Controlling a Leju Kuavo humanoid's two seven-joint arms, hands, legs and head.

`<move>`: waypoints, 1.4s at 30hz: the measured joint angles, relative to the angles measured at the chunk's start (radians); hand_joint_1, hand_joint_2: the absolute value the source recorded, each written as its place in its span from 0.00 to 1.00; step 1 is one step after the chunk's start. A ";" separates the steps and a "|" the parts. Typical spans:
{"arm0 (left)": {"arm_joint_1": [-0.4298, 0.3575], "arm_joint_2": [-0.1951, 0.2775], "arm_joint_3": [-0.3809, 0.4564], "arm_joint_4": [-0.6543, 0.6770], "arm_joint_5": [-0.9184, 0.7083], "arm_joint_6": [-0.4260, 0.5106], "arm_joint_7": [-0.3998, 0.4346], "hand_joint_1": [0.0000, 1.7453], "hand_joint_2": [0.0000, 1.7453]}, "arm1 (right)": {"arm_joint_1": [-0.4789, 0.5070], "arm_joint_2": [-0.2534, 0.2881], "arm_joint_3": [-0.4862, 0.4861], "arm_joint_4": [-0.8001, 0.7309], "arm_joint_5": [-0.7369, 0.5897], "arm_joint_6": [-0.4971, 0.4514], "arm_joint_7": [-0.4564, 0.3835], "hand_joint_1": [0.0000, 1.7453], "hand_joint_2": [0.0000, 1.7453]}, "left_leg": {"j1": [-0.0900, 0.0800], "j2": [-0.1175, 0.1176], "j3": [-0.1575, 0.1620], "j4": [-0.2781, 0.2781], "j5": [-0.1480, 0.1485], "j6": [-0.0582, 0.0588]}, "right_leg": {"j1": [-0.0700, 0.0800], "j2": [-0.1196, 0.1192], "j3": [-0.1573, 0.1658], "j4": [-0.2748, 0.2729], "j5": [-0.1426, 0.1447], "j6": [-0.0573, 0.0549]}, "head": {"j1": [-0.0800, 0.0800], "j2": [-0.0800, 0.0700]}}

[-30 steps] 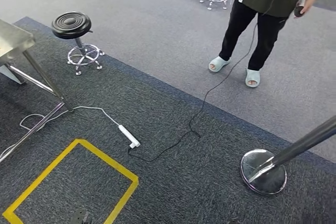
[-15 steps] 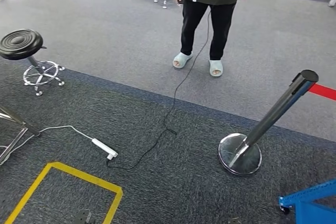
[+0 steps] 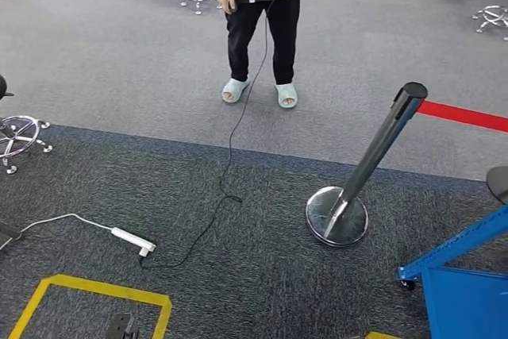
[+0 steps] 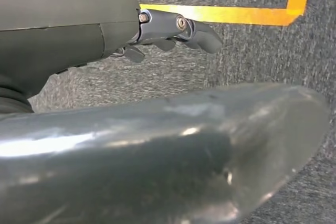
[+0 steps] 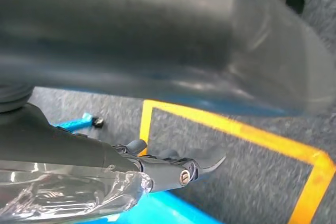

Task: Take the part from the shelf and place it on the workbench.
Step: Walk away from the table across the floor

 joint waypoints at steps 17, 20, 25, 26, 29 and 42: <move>-0.030 0.022 0.000 0.000 0.004 0.022 -0.001 0.00 0.00 | -0.008 -0.037 -0.008 0.000 0.019 0.161 0.023 0.00 0.00 | 0.021 -0.194 -0.037 0.010 0.013 -0.018 | -0.011 0.228 -0.027 -0.013 0.023 -0.007 | -0.008 0.000; -0.033 0.022 0.000 0.000 0.013 0.022 -0.002 0.00 0.00 | -0.001 -0.040 -0.008 0.000 0.022 0.182 0.052 0.00 0.00 | 0.020 -0.154 -0.033 0.005 0.019 0.005 | -0.012 0.201 -0.046 0.008 0.009 0.009 | -0.003 0.000; -0.030 0.034 0.011 0.000 0.053 0.023 0.036 0.00 0.00 | -0.006 -0.040 -0.028 0.000 -0.020 0.203 0.064 0.00 0.00 | 0.006 -0.073 -0.027 0.003 0.014 0.021 | -0.010 0.080 -0.162 0.265 -0.114 0.016 | 0.004 0.000; -0.030 0.036 0.014 0.000 0.053 0.024 0.046 0.00 0.00 | -0.005 -0.040 -0.035 0.000 -0.025 0.203 0.062 0.00 0.00 | 0.005 -0.059 -0.025 0.003 0.012 0.020 | -0.010 0.076 -0.150 0.250 -0.100 0.015 | 0.004 0.000; -0.031 0.038 0.016 0.000 0.043 0.019 0.040 0.00 0.00 | -0.003 -0.040 -0.053 0.000 -0.031 0.191 0.064 0.00 0.00 | 0.001 -0.023 -0.010 0.004 0.000 0.010 | -0.006 0.031 -0.038 0.062 -0.017 0.007 | 0.004 0.000; -0.017 -0.041 0.007 0.001 -0.005 0.145 0.000 0.00 0.00 | -0.012 0.048 -0.084 0.000 -0.016 0.024 0.028 0.00 0.00 | 0.012 -0.100 -0.140 0.251 -0.086 -0.036 | -0.009 0.149 -0.002 -0.015 0.010 -0.038 | -0.007 0.000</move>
